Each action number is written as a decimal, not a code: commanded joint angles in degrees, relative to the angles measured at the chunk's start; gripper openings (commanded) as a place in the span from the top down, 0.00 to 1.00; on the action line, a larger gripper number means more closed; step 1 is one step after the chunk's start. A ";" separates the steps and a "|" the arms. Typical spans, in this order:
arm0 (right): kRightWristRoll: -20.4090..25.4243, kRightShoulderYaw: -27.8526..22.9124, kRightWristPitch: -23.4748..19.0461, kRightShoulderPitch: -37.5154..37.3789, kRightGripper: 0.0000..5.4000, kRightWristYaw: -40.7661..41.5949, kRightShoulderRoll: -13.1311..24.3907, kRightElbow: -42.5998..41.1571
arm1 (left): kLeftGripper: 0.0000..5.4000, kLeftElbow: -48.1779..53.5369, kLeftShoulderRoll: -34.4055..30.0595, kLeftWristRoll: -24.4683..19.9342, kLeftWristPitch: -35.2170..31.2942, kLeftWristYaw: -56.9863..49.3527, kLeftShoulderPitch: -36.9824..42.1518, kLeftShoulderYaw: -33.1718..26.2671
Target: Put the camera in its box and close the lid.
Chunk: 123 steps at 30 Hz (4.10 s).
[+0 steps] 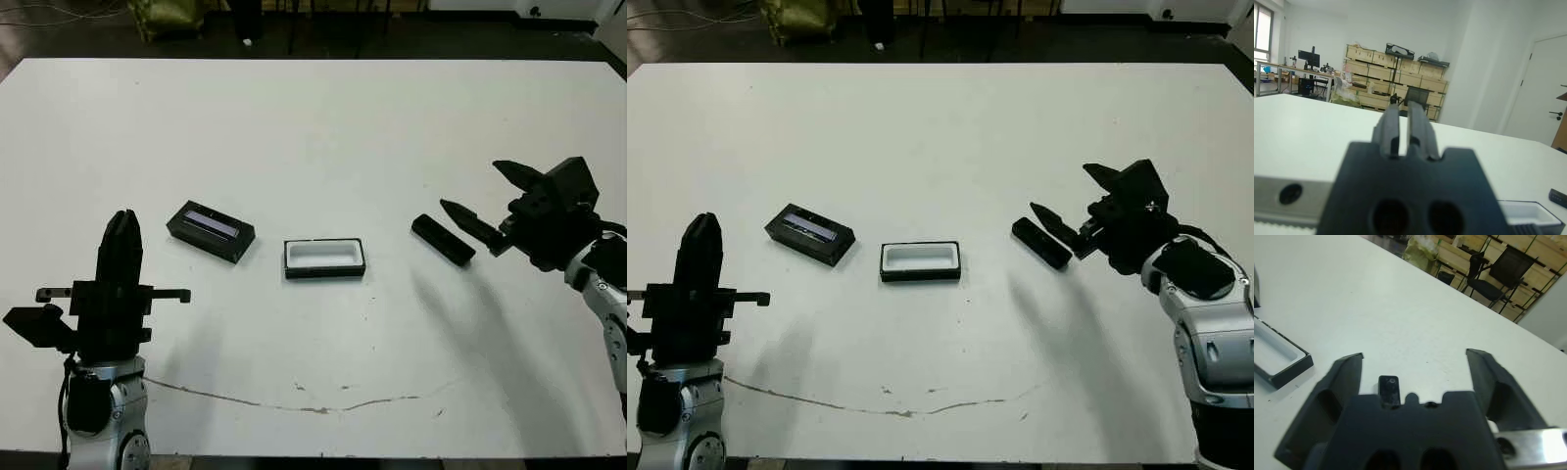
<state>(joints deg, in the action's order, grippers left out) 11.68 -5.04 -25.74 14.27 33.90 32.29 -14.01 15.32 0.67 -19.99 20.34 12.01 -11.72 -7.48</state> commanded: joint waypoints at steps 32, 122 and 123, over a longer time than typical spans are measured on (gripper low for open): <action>-3.50 7.36 2.37 4.58 0.00 11.46 5.25 11.29 | 1.00 -0.65 -0.78 0.27 -1.62 0.48 -1.29 -0.28; -6.02 9.51 4.56 -5.35 0.96 3.53 1.87 13.85 | 1.00 -1.63 -1.43 -0.96 -0.69 2.92 -1.65 -0.87; -6.10 9.56 4.76 -5.30 0.96 3.73 1.95 13.64 | 1.00 -1.70 -1.39 -0.77 -0.50 2.87 -1.61 -0.88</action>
<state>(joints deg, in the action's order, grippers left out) 6.69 3.25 -20.15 10.83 36.95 33.73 -1.23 13.81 -0.22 -20.95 20.75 14.95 -12.56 -8.36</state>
